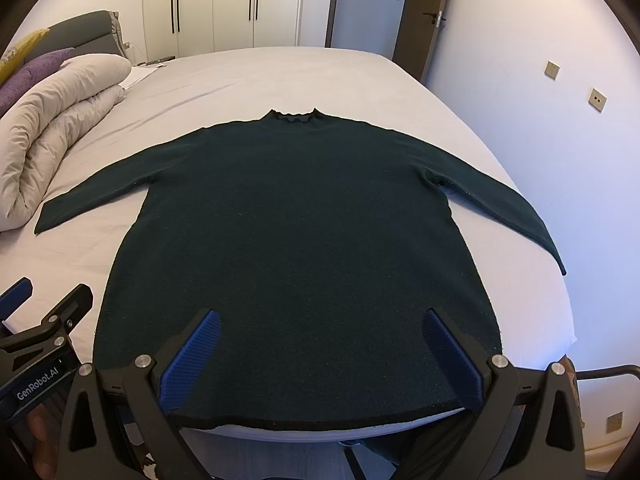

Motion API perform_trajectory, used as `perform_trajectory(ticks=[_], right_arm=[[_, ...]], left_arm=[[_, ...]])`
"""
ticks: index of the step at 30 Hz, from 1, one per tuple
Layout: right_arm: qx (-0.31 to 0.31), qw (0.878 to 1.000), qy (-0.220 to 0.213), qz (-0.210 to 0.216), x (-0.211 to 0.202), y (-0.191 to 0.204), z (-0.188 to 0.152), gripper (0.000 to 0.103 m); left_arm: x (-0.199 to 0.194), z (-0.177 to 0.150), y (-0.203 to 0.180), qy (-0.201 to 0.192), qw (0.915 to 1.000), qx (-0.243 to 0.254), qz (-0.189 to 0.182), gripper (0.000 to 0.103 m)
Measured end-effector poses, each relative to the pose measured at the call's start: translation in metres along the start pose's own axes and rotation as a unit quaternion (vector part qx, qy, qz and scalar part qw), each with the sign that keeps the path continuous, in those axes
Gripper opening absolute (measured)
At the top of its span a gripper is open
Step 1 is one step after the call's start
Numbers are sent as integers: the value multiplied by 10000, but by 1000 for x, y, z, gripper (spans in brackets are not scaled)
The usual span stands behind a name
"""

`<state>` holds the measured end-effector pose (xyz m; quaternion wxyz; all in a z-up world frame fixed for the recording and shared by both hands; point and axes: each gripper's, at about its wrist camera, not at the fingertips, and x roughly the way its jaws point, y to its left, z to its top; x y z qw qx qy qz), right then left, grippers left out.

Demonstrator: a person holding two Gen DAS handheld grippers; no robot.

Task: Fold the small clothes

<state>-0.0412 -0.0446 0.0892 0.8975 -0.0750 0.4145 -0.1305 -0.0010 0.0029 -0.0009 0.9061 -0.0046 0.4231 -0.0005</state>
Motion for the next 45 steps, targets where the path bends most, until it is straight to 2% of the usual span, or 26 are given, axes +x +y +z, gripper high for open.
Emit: perform_trajectory(ticks=[45], right_arm=[[23,10000,40,0,6,-1,-8,103]], left_arm=[[8,-7,0,97,9999,-35,-129,103]])
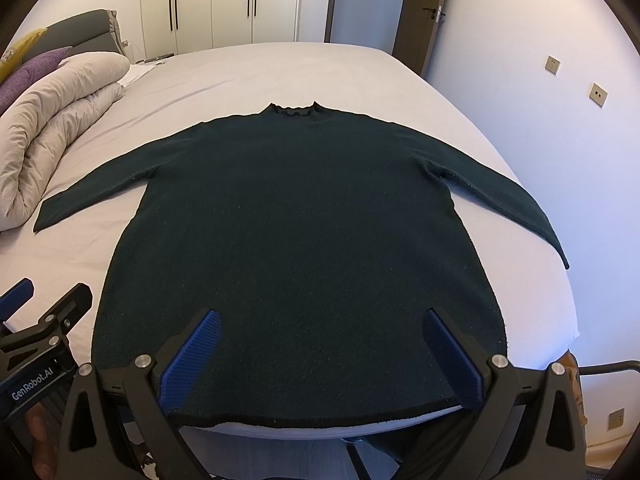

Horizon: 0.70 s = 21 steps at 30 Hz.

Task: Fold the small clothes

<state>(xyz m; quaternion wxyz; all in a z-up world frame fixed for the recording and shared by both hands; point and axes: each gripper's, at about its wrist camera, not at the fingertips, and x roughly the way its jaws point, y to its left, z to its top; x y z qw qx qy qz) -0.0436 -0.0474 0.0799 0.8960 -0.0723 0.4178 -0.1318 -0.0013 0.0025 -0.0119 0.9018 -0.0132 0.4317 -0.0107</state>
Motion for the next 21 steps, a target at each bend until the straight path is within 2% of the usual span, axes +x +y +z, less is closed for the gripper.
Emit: perform_trajectory(ticks=[21], right_arm=[[-54,10000,76,-25,7,7,-3,103]], left_arm=[[7,0,14,14,9997,-237,-82,103]])
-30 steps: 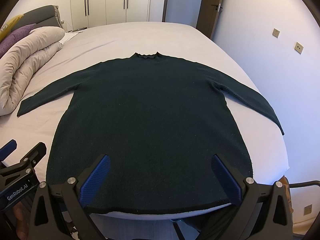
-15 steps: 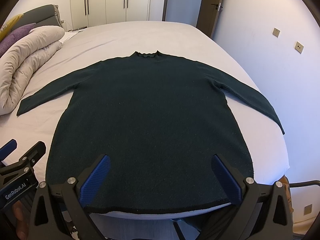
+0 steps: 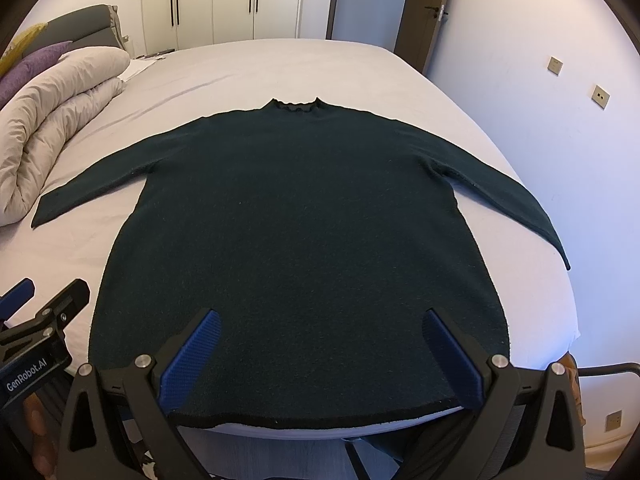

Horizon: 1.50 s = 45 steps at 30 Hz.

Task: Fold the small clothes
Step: 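Grasp the sweater sleeve cuff with the left gripper and fold it across the body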

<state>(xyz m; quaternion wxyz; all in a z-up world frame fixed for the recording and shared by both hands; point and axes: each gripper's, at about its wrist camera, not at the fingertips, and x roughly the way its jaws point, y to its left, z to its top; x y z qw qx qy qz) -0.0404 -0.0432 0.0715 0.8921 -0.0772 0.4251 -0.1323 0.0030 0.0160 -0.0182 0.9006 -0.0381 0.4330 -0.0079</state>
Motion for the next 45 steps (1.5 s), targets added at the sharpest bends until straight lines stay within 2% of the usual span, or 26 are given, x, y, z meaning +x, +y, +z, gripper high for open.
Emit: perform_trajectory(ticks=[4,6,11,16,18,20,22,24,27,29,30,31,33,34,35,37,40,42,43,44,45], right_arm=[[-38,10000,45,-13,3,4,1,103],[-63,10000,67,-22,6,6,2,103],[-19,9998,-101,143,7,6,11,103],[272,9957,-583,662,-2,0,29,103],[352,9935,-730,803,-4,0,36,103],[405,9912,-852,932,-6,1,42,103],[463,9882,-943,1112,-7,3,47,103],[533,9857,-970,1273,-4,4,50,103],[632,9827,-908,1482,4,8,54,103],[632,9830,-814,1522,10,12,55,103],[620,9834,-774,1518,13,14,56,103],[613,9841,-730,1499,16,16,57,103],[629,9846,-650,1495,23,19,58,103],[645,9845,-598,1516,27,21,60,103],[655,9845,-555,1526,30,23,60,103],[668,9846,-488,1537,35,25,60,103],[695,9840,-438,1584,39,28,59,103],[709,9835,-439,1605,41,28,59,103],[708,9835,-438,1607,42,29,58,103],[710,9834,-435,1609,42,29,58,103],[718,9833,-431,1617,43,29,57,103]], left_arm=[[0,-1,11,-266,9996,-98,13,103],[5,2,19,-202,9997,-151,-11,103],[24,15,66,-61,9958,-781,-469,103],[47,37,132,-203,9801,-1568,-1196,103],[56,45,159,-286,9724,-1922,-1287,103],[67,52,189,-299,9609,-2341,-1446,103],[83,56,218,-141,9421,-2829,-1798,103],[98,56,260,-309,9044,-3770,-1976,103],[119,57,309,-474,8565,-4711,-2055,102],[134,53,338,-503,8148,-5359,-2153,101],[141,54,350,-516,7981,-5591,-2186,101],[146,56,361,-528,7856,-5760,-2199,101],[156,57,377,-510,7663,-6012,-2209,101],[163,57,387,-496,7479,-6226,-2249,101],[169,55,392,-488,7367,-6351,-2269,101],[181,53,406,-517,7163,-6568,-2297,101],[194,52,416,-605,7021,-6681,-2388,100],[201,52,419,-668,6914,-6765,-2446,95],[207,52,421,-682,6878,-6785,-2487,87],[209,57,412,-654,6876,-6794,-2476,77],[214,58,411,-639,6880,-6782,-2503,71]])
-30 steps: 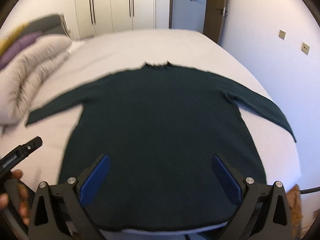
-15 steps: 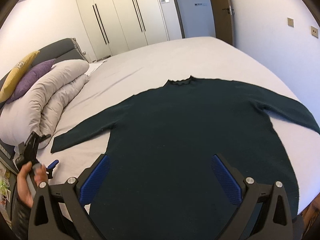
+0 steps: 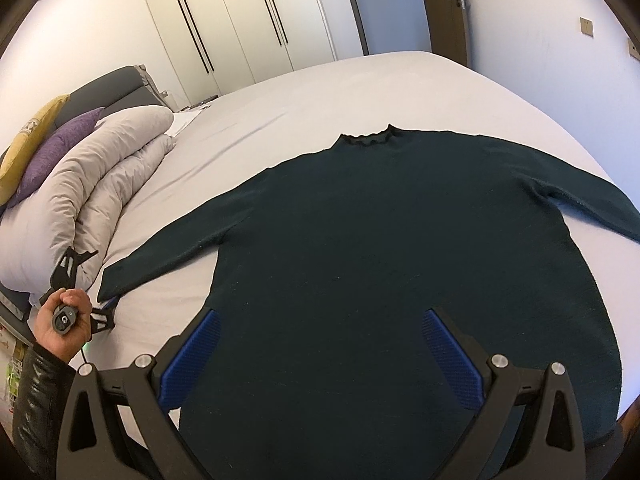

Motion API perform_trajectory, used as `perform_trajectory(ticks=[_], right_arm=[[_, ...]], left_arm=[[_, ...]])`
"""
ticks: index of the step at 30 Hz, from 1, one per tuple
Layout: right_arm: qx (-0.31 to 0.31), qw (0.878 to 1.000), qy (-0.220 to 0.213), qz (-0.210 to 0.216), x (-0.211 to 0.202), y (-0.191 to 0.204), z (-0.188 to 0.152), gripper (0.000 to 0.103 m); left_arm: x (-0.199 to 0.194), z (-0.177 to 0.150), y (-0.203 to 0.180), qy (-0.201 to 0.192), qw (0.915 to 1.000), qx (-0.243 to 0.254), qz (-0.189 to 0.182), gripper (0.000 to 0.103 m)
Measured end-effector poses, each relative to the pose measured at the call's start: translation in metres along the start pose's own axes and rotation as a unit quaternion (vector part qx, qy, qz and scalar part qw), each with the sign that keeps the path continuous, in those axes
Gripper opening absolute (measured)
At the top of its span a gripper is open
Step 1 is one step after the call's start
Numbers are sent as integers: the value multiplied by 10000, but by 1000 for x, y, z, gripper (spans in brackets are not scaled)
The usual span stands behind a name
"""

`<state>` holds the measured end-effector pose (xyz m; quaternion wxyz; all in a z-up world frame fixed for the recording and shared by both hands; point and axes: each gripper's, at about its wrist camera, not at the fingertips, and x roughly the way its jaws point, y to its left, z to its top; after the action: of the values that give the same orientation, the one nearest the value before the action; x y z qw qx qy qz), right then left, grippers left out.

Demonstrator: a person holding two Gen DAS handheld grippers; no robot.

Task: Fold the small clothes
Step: 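Grasp the sweater sleeve cuff with the left gripper and fold it across the body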

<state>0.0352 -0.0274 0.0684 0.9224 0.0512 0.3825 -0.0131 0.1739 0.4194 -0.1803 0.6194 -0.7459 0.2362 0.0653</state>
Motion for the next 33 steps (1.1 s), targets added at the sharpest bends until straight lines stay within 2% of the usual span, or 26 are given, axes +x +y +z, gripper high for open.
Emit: perform_trajectory(ticks=[2,3,4,5,6,8,11,13,15,16,18,19,20,21,23,24,26,27,30,31,32,33], right_arm=[[12,10000,-6,29,0,-1,0,103],[16,10000,-24,27,0,-1,0,103],[23,10000,-46,17,-1,-2,0,103],[33,10000,-59,20,-1,-3,1,103],[54,9999,-81,30,-2,-5,1,103],[106,9998,-142,49,-4,-10,1,103],[181,9997,-184,50,-3,-18,2,102],[255,9994,-198,86,-3,-26,2,100],[352,9991,-198,117,-2,-34,2,99],[432,9988,-209,135,-2,-41,2,99],[615,9977,-226,152,0,-55,1,99],[722,9970,-212,156,0,-64,0,99],[801,9965,-205,158,1,-72,0,98],[883,9958,-209,143,1,-80,1,98],[1083,9939,-211,84,3,-101,2,98],[1195,9926,-197,80,5,-111,4,98],[1448,9892,-108,176,11,-133,10,98],[1548,9876,-77,249,14,-142,14,98],[1811,9819,34,550,32,-168,30,98],[1903,9787,103,759,43,-175,38,98],[1951,9761,168,938,53,-177,45,98],[2010,9720,290,1182,68,-179,55,98]], left_arm=[[8,-1,-1,9,9999,-105,-49,52],[11,0,2,2,9998,-173,-106,47],[12,1,6,-19,9996,-230,-173,37],[12,3,10,-50,9995,-258,-199,32],[13,5,11,-92,9994,-246,-210,31],[13,4,6,-166,9998,15,-103,19],[18,-8,-16,-181,9964,786,270,8],[25,-31,-47,-90,9858,1591,533,8],[42,-69,-83,88,9650,2520,719,8],[54,-92,-102,233,9510,2986,773,8],[79,-150,-138,434,9118,3992,860,8],[93,-185,-152,527,8853,4529,916,8],[108,-226,-163,623,8485,5155,1021,8],[121,-264,-167,684,8071,5748,1164,8],[155,-347,-152,763,6938,6978,1608,8],[170,-378,-133,852,6451,7372,1817,8],[187,-413,-95,912,5854,7775,2110,8],[192,-423,-78,899,5619,7910,2245,8],[197,-434,-36,856,5155,8160,2472,8],[194,-436,-32,779,5057,8243,2421,8],[192,-437,-30,770,5022,8275,2390,8],[192,-436,-30,771,5024,8278,2376,8]])
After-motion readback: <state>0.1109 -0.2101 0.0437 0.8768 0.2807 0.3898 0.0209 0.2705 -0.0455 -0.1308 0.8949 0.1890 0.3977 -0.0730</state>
